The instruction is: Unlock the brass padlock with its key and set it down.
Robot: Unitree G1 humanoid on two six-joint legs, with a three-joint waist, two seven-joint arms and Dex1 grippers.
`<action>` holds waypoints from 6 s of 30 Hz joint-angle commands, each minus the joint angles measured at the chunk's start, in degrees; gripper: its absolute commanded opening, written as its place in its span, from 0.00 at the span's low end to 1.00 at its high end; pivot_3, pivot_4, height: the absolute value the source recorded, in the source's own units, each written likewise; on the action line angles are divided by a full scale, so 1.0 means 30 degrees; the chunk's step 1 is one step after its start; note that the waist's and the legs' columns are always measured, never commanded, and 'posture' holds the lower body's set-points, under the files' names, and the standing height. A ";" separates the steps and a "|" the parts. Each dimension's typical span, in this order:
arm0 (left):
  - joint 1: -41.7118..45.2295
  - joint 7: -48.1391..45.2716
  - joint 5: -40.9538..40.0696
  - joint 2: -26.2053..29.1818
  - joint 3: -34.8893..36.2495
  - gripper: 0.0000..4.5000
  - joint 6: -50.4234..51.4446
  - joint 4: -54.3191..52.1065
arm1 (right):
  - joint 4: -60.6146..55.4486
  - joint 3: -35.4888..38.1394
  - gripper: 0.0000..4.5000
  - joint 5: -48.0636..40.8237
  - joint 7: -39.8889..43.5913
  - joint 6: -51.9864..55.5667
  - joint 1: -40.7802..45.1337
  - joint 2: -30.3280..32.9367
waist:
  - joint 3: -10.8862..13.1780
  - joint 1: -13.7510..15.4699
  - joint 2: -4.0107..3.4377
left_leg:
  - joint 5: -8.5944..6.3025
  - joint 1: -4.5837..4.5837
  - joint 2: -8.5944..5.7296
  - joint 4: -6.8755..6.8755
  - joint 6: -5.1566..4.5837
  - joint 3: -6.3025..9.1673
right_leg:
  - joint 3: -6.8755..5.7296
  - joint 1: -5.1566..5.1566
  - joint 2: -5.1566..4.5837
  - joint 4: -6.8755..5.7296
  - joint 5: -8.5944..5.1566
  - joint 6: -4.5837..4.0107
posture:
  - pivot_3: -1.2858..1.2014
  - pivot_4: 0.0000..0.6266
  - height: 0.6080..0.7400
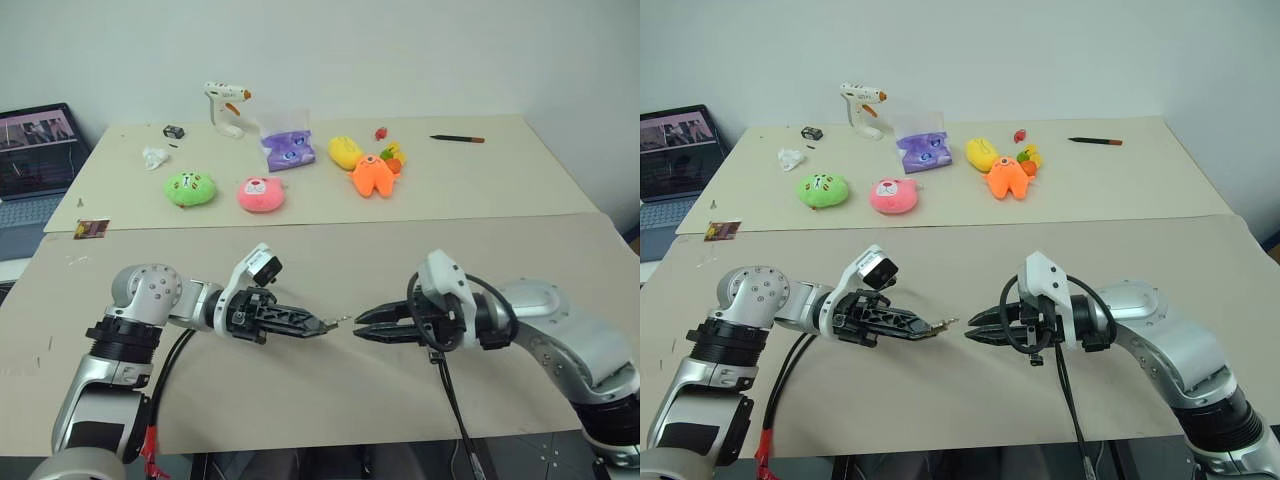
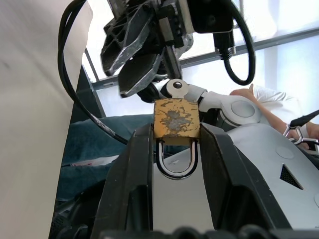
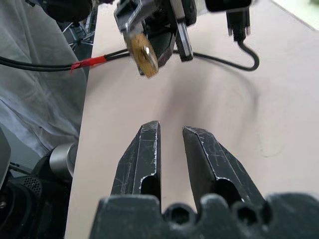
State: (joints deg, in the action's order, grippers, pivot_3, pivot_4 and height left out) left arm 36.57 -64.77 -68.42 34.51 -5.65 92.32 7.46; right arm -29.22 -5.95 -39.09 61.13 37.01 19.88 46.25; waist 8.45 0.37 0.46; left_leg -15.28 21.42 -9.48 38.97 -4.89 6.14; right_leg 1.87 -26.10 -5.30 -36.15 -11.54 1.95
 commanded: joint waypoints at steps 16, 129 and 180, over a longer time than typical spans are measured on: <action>0.0971 -0.0138 -0.1978 0.0581 -0.0594 0.18 0.0059 -0.0091 | -0.0916 0.1863 0.24 -0.2638 0.0810 0.0899 0.1340 0.0559 | 0.0000 0.0056 0.0000 | -0.0001 0.0001 0.0003 0.0001 0.0001 -0.0001 | 0.0047 0.0003 -0.0002 0.0001 0.0001 -0.0001 | 0.52 0.24 1.00; -0.0244 -0.1488 -0.0184 0.0083 -0.0462 0.18 0.0059 -0.1621 | -0.4157 -0.0614 0.35 -0.1744 -0.1373 0.1496 0.0983 -0.0457 | 0.0000 0.0049 0.0000 | -0.0001 0.0003 0.0009 0.0006 -0.0004 -0.0017 | 0.0024 -0.0003 0.0000 -0.0001 0.0003 -0.0009 | 0.52 0.24 1.00; -0.0285 0.1222 0.4158 -0.0716 0.1878 1.00 -0.6893 0.0130 | -0.3879 0.0994 0.03 -0.3165 -0.2278 0.1909 0.0570 0.0055 | 0.0000 0.0113 0.0001 | -0.0004 -0.0003 0.0011 0.0007 0.0000 -0.0023 | 0.0002 0.0014 -0.0003 0.0012 0.0004 -0.0011 | 0.52 0.24 1.00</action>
State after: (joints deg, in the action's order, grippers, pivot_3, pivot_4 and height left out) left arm 33.89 -63.14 -58.15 33.15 -2.77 76.14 7.27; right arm -40.16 -5.70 -46.63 54.71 42.45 21.30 46.04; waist 8.45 0.71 0.47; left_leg -15.29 21.41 -9.45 38.99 -4.89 6.07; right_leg 1.88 -26.06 -5.31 -36.12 -11.53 1.92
